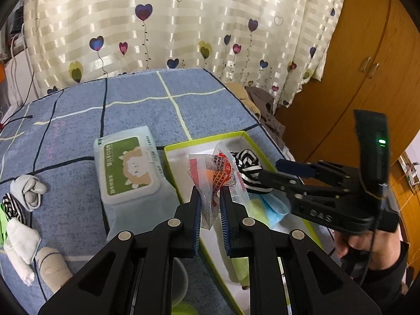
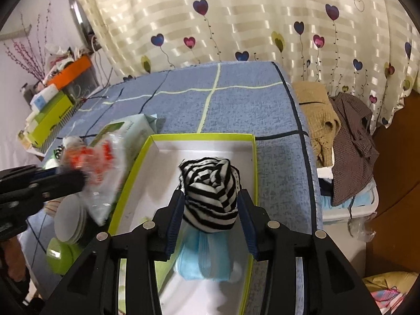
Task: Organize soft objects
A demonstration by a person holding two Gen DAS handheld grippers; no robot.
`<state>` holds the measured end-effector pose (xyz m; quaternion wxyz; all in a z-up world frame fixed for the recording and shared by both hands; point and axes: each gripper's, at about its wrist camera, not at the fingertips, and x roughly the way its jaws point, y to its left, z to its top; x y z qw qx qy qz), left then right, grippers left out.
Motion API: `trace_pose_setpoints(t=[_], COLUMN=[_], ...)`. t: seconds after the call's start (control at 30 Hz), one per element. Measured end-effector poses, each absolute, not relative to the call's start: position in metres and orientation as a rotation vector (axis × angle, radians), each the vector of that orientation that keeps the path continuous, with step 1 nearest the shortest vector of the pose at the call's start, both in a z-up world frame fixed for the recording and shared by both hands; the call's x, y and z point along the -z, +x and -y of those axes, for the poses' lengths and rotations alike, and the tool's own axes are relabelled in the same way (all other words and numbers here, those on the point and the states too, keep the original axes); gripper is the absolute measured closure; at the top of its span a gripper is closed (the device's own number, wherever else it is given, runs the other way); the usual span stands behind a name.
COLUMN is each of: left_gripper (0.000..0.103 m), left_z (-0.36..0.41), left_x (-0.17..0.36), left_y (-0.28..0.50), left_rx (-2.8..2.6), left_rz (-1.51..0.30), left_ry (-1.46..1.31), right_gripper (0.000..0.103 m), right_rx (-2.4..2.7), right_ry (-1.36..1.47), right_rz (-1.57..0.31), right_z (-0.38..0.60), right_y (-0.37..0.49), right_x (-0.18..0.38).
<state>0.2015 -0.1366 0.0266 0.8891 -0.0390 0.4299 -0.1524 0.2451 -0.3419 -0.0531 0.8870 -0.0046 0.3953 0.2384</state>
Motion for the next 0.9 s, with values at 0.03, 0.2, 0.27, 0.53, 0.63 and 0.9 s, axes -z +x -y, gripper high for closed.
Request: trace_pose_setpoints(t=[0.03, 0.2, 0.27, 0.53, 0.63, 0.9], left_gripper=[0.088, 0.088, 0.087, 0.064, 0.064, 0.064], left_z=[0.139, 0.146, 0.149, 0.148, 0.145, 0.138], left_x=[-0.025, -0.017, -0.013, -0.002, -0.012, -0.034], left_y=[0.204, 0.218, 0.225, 0.239, 0.231, 0.201], left_rx=[0.317, 0.304, 0.301, 0.285, 0.300, 0.358], left_rz=[-0.904, -0.941, -0.949, -0.987, -0.956, -0.910], left_ry=[-0.080, -0.073, -0.068, -0.095, -0.104, -0.118], right_gripper=[0.062, 0.062, 0.062, 0.062, 0.062, 0.062], right_rx=[-0.498, -0.511, -0.510, -0.503, -0.500, -0.490], right_ry=[-0.007, 0.000, 0.010, 0.033, 0.037, 0.033], right_rz=[-0.819, -0.808, -0.803, -0.801, -0.801, -0.773], right_z=[0.343, 0.346, 0.349, 0.353, 0.352, 0.344], right_y=[0.243, 0.233, 0.230, 0.220, 0.215, 0.188], right_x=[0.053, 0.052, 0.051, 0.051, 0.050, 0.036])
